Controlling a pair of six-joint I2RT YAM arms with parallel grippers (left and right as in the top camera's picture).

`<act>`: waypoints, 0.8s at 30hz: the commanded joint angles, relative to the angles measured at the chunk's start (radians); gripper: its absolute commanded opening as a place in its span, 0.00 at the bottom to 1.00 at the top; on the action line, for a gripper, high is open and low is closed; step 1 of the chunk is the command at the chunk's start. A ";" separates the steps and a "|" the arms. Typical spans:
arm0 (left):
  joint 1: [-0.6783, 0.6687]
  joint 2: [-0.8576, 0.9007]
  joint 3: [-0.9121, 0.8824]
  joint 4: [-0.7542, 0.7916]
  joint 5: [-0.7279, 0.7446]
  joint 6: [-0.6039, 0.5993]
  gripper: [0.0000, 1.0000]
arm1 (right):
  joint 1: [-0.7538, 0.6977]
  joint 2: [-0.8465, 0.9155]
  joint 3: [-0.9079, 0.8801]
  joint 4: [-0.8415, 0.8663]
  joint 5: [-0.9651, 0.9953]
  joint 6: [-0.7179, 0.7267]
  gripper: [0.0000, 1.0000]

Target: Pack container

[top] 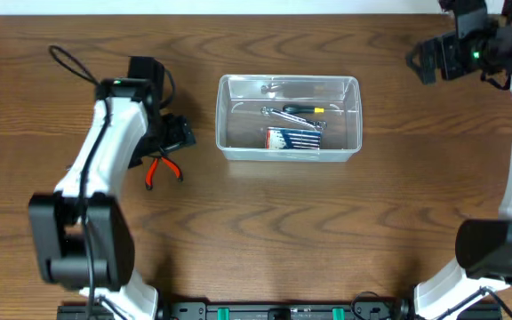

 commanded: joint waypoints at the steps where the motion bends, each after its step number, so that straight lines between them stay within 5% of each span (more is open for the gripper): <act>1: 0.000 0.055 0.003 0.014 0.008 -0.072 0.98 | -0.003 0.007 0.000 -0.023 -0.018 0.035 0.99; 24: -0.006 0.226 -0.051 0.158 0.105 -0.022 0.98 | -0.001 0.023 -0.001 -0.035 -0.014 0.035 0.99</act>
